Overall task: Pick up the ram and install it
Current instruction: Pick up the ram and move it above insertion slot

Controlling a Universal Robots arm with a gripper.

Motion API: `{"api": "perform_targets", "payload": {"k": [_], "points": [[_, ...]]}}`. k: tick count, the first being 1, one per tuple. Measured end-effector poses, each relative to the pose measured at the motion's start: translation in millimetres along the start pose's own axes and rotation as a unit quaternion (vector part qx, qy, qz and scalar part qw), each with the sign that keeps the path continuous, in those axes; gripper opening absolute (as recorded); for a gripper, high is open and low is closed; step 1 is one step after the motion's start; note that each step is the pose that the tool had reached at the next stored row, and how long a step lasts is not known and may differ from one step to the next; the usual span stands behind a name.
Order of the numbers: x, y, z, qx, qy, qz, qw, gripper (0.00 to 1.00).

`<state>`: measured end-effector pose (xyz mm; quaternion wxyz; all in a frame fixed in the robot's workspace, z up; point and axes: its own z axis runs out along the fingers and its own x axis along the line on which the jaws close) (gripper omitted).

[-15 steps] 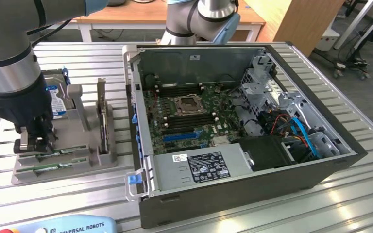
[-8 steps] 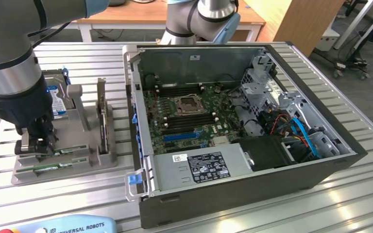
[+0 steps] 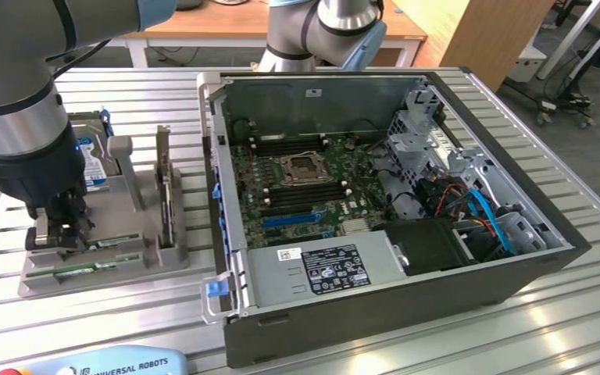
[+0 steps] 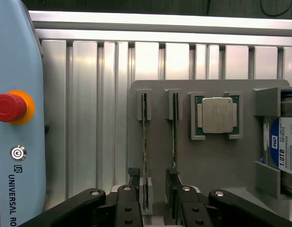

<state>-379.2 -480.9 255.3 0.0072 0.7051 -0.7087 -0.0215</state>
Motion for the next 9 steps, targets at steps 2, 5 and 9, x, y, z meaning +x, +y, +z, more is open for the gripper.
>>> {"api": "perform_targets", "payload": {"k": [2,5,9], "points": [[1.2,0.0,-0.2,-0.0001,0.0001,0.000,1.0000,0.36],[1.7,0.0,-0.2,-0.0001,0.0001,0.000,1.0000,0.36],[1.9,-0.1,1.3,0.0000,0.0000,0.000,1.0000,0.36]]}}
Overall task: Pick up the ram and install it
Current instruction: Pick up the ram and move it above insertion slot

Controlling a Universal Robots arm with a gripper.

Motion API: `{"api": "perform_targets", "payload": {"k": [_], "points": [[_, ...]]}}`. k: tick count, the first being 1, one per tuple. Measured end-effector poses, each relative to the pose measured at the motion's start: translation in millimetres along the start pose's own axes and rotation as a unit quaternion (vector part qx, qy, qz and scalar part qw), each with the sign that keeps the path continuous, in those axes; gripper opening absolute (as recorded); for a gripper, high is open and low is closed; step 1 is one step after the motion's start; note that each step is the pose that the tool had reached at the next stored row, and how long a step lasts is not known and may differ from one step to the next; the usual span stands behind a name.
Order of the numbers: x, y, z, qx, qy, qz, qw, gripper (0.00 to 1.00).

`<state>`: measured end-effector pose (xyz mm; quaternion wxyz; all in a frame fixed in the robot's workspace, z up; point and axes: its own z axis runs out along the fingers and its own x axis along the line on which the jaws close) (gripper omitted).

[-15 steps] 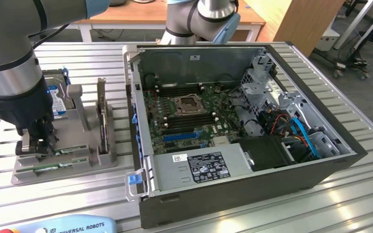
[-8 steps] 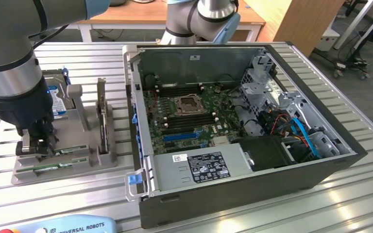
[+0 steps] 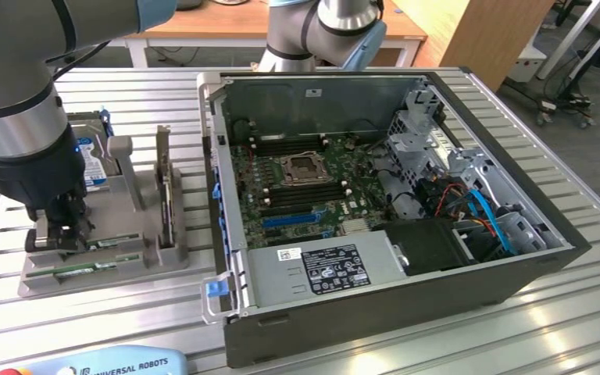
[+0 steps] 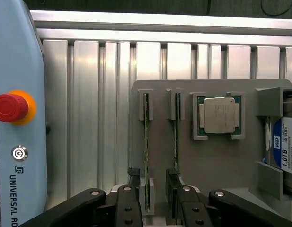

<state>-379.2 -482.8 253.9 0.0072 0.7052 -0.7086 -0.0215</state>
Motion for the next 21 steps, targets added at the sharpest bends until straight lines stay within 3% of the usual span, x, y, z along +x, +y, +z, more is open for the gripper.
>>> {"api": "perform_targets", "payload": {"k": [5,7,21], "points": [[0.1,-0.3,6.3,-0.0001,0.0001,0.000,1.0000,0.36],[0.3,-0.7,17.1,-0.0001,0.0001,0.000,1.0000,0.36],[2.9,-0.8,20.2,-0.0001,0.0001,0.000,1.0000,0.36]]}}
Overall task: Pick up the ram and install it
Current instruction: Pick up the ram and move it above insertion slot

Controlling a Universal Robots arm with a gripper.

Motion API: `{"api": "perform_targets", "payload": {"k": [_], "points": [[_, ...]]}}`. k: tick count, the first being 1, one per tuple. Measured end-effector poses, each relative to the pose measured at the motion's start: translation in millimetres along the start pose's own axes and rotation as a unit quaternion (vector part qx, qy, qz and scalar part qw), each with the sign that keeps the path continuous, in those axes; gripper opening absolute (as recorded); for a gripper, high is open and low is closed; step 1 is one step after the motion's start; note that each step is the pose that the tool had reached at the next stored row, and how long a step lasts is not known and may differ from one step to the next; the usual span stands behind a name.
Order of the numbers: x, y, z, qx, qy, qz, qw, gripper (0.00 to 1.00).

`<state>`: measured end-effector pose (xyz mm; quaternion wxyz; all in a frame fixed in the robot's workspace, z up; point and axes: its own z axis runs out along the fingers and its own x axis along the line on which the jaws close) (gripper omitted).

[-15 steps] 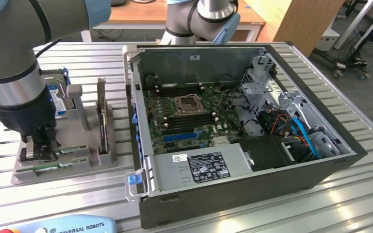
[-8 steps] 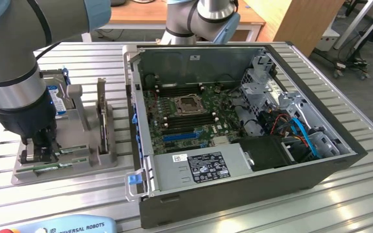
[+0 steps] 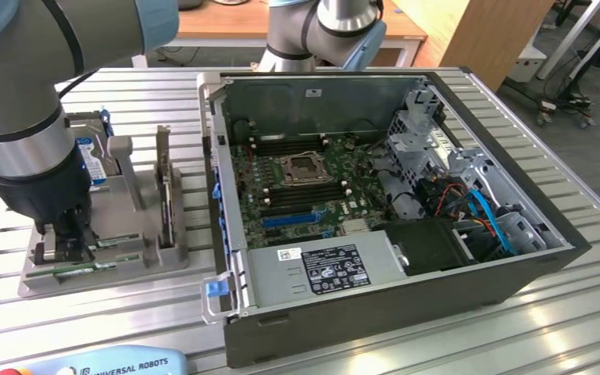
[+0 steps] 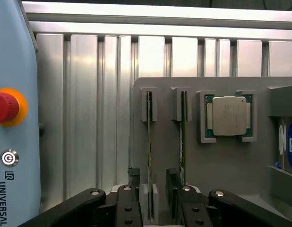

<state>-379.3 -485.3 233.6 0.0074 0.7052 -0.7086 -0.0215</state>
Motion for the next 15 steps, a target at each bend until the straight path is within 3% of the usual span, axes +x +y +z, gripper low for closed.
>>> {"api": "perform_targets", "payload": {"k": [11,15], "points": [[0.3,-0.7,16.7,0.0001,0.0000,0.000,1.0000,0.36],[0.4,-0.7,18.5,0.0000,0.0000,0.000,1.0000,0.36]]}}
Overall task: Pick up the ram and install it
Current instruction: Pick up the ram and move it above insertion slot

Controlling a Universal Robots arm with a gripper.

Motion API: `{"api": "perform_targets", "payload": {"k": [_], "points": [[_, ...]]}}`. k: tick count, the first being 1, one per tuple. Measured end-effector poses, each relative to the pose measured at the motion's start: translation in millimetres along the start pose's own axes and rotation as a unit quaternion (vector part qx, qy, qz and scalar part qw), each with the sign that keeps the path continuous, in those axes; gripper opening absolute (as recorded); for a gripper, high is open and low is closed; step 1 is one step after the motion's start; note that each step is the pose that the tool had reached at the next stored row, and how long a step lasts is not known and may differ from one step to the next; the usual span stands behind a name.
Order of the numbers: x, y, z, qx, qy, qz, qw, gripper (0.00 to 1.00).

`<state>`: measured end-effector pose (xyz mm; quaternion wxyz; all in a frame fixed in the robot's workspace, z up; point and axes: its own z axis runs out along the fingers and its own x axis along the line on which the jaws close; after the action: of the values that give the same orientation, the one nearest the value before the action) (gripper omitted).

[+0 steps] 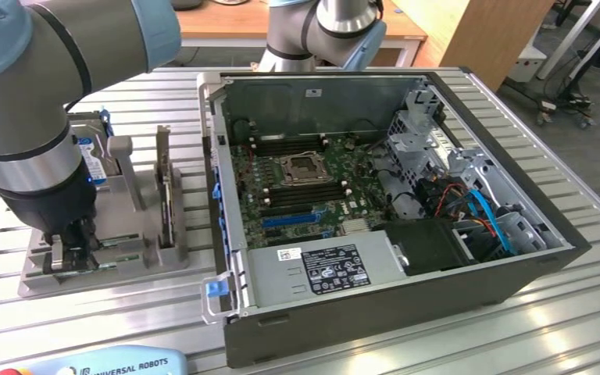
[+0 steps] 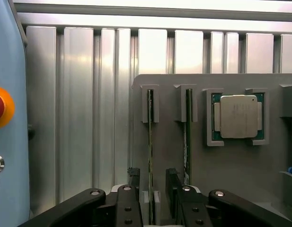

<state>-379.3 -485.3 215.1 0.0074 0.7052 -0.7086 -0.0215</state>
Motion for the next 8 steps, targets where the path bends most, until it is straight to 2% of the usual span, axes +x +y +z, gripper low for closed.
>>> {"api": "perform_targets", "payload": {"k": [8], "points": [[0.0,-2.9,0.3,0.0000,0.0000,-0.003,1.0000,0.36]]}}
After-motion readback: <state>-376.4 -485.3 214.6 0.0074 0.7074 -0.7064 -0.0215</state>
